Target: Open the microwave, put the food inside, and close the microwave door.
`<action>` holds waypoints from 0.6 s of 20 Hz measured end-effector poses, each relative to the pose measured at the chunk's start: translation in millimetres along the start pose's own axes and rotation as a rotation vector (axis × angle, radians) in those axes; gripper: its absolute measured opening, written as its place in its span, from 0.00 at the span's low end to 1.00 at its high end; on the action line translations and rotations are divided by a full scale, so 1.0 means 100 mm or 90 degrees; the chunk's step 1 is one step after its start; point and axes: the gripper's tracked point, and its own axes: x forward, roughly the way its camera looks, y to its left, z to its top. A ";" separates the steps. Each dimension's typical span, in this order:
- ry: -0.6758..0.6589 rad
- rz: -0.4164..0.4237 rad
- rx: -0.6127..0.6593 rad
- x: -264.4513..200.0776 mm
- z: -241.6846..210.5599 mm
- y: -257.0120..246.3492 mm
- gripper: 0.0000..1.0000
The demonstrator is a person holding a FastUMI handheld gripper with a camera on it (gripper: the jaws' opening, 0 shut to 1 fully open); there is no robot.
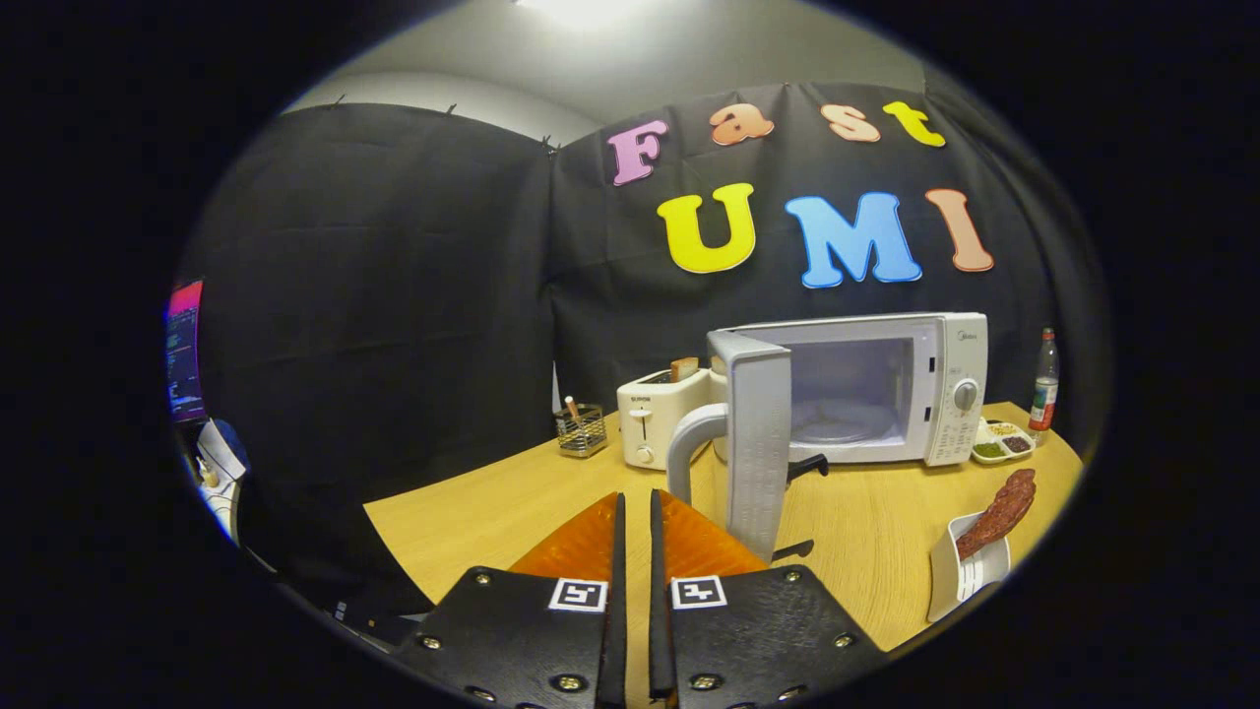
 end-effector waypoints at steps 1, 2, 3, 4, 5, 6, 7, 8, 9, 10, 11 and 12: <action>0.000 0.003 0.006 -0.06 0.02 -0.04 0.10; -0.002 0.001 0.007 -0.11 0.06 -0.10 0.10; -0.006 -0.002 0.006 -0.16 0.09 -0.17 0.10; -0.010 -0.003 0.005 -0.22 0.13 -0.22 0.09; -0.013 0.004 0.006 -0.28 0.17 -0.25 0.10; -0.019 0.009 0.006 -0.34 0.22 -0.30 0.10; -0.027 0.000 0.002 -0.42 0.27 -0.41 0.10; -0.035 -0.019 -0.005 -0.51 0.34 -0.57 0.09; -0.042 -0.041 -0.011 -0.60 0.38 -0.72 0.10; -0.050 -0.063 -0.013 -0.68 0.43 -0.90 0.10; -0.061 -0.080 -0.010 -0.74 0.46 -1.03 0.10; -0.066 -0.092 -0.004 -0.78 0.50 -1.18 0.12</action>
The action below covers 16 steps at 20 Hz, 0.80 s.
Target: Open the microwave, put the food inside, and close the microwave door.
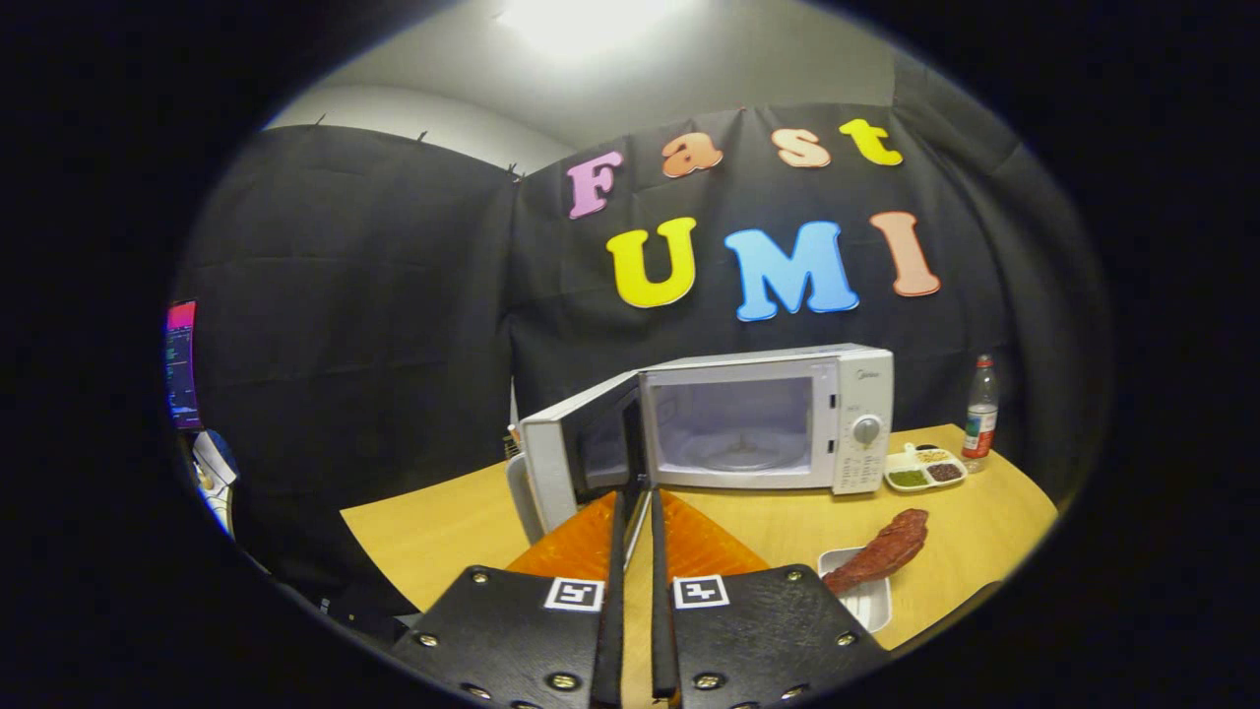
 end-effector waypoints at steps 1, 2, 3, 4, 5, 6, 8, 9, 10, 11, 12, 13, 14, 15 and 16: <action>-0.003 -0.016 0.002 -0.05 0.00 -0.15 0.29; -0.006 -0.040 0.001 -0.09 0.01 -0.33 0.46; -0.009 -0.065 -0.005 -0.11 0.01 -0.50 0.63; -0.009 -0.091 -0.015 -0.13 0.00 -0.69 0.70; -0.008 -0.117 -0.026 -0.13 -0.02 -0.86 0.82; -0.004 -0.136 -0.037 -0.12 -0.05 -1.02 0.86; 0.009 -0.166 -0.053 -0.08 -0.16 -1.33 0.90; 0.017 -0.179 -0.056 -0.05 -0.23 -1.48 0.90; 0.027 -0.191 -0.053 -0.02 -0.29 -1.63 0.90; 0.032 -0.196 -0.049 0.02 -0.36 -1.74 0.90; 0.045 -0.203 -0.039 0.06 -0.44 -1.85 0.90; 0.056 -0.205 -0.024 0.10 -0.52 -1.95 0.90; 0.059 -0.202 -0.004 0.15 -0.56 -2.02 0.90; 0.064 -0.198 0.018 0.20 -0.60 -2.06 0.90; 0.072 -0.195 0.038 0.24 -0.66 -2.11 0.90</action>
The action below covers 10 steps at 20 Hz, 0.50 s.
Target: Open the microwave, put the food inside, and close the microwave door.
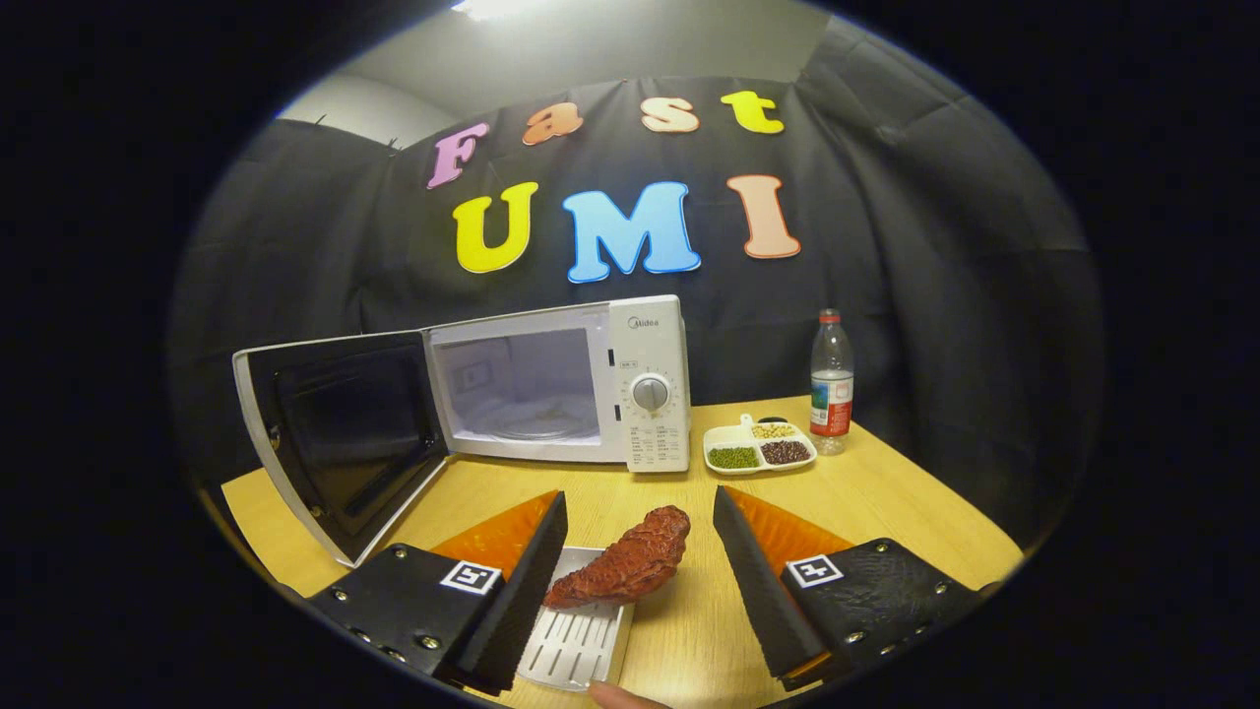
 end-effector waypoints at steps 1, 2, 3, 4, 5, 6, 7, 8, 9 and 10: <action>0.010 -0.001 0.013 0.07 -0.05 -0.04 0.90; 0.019 -0.004 0.022 0.14 -0.09 -0.09 0.90; 0.030 -0.006 0.030 0.20 -0.14 -0.12 0.90; 0.042 -0.001 0.041 0.25 -0.19 -0.12 0.90; 0.053 0.010 0.054 0.30 -0.24 -0.09 0.90; 0.060 0.020 0.064 0.34 -0.27 -0.06 0.90; 0.064 0.028 0.067 0.37 -0.29 -0.04 0.90; 0.065 0.029 0.067 0.41 -0.31 -0.02 0.86; 0.061 0.035 0.066 0.40 -0.31 0.01 0.82; 0.053 0.027 0.062 0.39 -0.28 -0.01 0.82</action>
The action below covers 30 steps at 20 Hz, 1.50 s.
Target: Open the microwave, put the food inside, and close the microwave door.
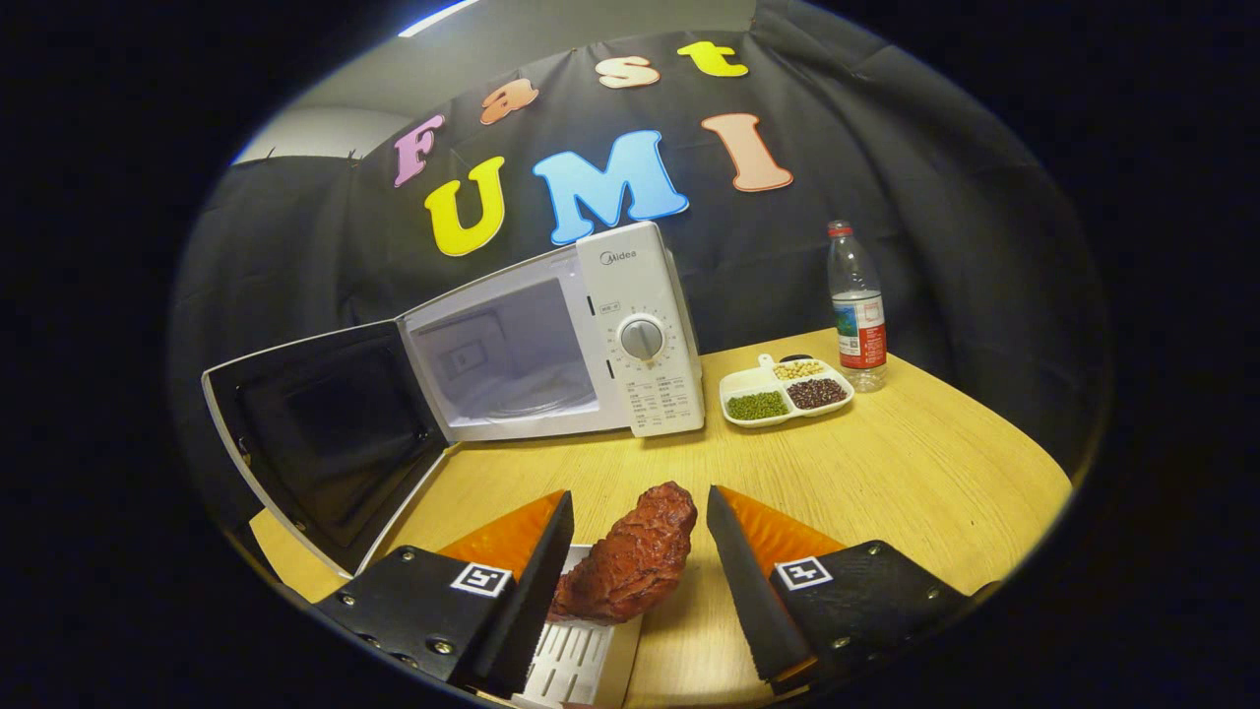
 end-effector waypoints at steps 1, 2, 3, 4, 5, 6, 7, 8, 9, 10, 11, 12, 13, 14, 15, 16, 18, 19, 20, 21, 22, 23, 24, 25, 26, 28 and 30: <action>-0.003 -0.018 -0.005 0.03 -0.01 -0.06 0.65; -0.005 -0.017 -0.001 0.05 -0.01 -0.07 0.52; -0.003 -0.013 0.004 0.04 -0.03 -0.05 0.41; -0.007 -0.004 0.016 0.09 -0.10 -0.02 0.41; -0.006 0.006 0.027 0.03 -0.03 0.00 0.33; -0.018 0.022 0.051 -0.05 0.04 0.05 0.33; -0.024 0.041 0.069 -0.06 0.08 0.10 0.25; -0.026 0.054 0.101 -0.03 0.11 0.17 0.25; -0.019 0.070 0.123 -0.10 0.12 0.17 0.16; -0.014 0.080 0.143 -0.12 0.12 0.20 0.16; -0.003 0.084 0.160 -0.14 0.10 0.23 0.15; 0.007 0.094 0.179 -0.17 0.08 0.27 0.16; 0.024 0.102 0.205 -0.19 0.04 0.31 0.15; 0.033 0.119 0.237 -0.22 0.03 0.35 0.15; 0.040 0.141 0.267 -0.27 0.03 0.43 0.15; 0.039 0.159 0.289 -0.27 0.04 0.48 0.15; 0.055 0.150 0.312 -0.25 -0.04 0.47 0.15; 0.068 0.147 0.322 -0.26 -0.11 0.47 0.15; 0.083 0.152 0.338 -0.27 -0.15 0.50 0.15; 0.087 0.165 0.356 -0.33 -0.16 0.53 0.16; 0.083 0.178 0.366 -0.35 -0.15 0.57 0.15; 0.073 0.181 0.364 -0.37 -0.12 0.58 0.15; 0.069 0.172 0.361 -0.38 -0.11 0.54 0.15; 0.060 0.169 0.371 -0.37 -0.07 0.54 0.08; 0.059 0.166 0.371 -0.30 -0.07 0.58 0.08; 0.040 0.156 0.368 -0.34 0.01 0.56 0.08; 0.022 0.152 0.369 -0.36 0.13 0.54 0.08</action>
